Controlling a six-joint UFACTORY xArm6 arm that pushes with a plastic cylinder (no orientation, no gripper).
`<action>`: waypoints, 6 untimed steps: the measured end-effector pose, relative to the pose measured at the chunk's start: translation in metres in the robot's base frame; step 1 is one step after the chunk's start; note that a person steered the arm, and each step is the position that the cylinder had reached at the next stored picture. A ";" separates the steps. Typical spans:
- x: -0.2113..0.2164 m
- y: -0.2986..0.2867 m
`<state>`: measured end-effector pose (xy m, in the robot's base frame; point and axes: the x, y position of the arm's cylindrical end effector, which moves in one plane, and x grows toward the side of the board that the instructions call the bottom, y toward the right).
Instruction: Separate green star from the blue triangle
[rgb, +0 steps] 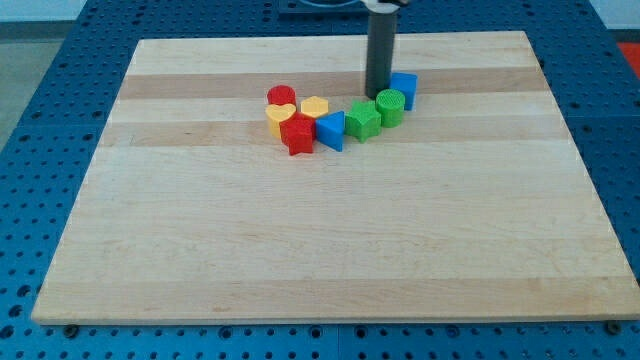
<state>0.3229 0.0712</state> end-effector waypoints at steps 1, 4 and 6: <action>0.008 0.022; -0.001 -0.007; 0.018 -0.045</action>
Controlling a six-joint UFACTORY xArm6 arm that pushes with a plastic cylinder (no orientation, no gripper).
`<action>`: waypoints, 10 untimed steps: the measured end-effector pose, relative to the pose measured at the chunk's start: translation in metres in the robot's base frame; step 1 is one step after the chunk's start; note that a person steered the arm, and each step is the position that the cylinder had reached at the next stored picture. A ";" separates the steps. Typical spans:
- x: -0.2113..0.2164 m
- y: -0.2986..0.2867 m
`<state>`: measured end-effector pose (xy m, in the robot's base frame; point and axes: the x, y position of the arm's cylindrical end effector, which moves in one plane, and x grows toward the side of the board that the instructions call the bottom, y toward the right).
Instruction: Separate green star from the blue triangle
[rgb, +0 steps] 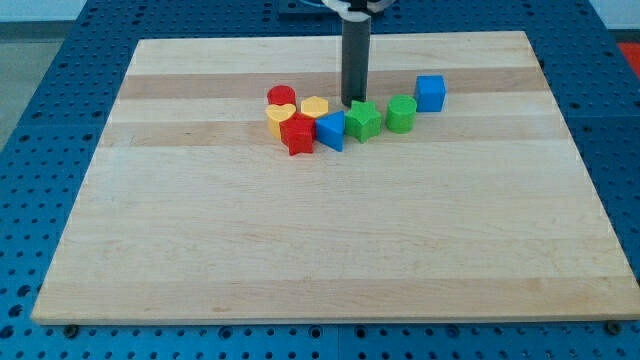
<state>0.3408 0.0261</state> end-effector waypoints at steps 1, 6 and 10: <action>0.024 0.005; 0.108 -0.012; 0.091 -0.040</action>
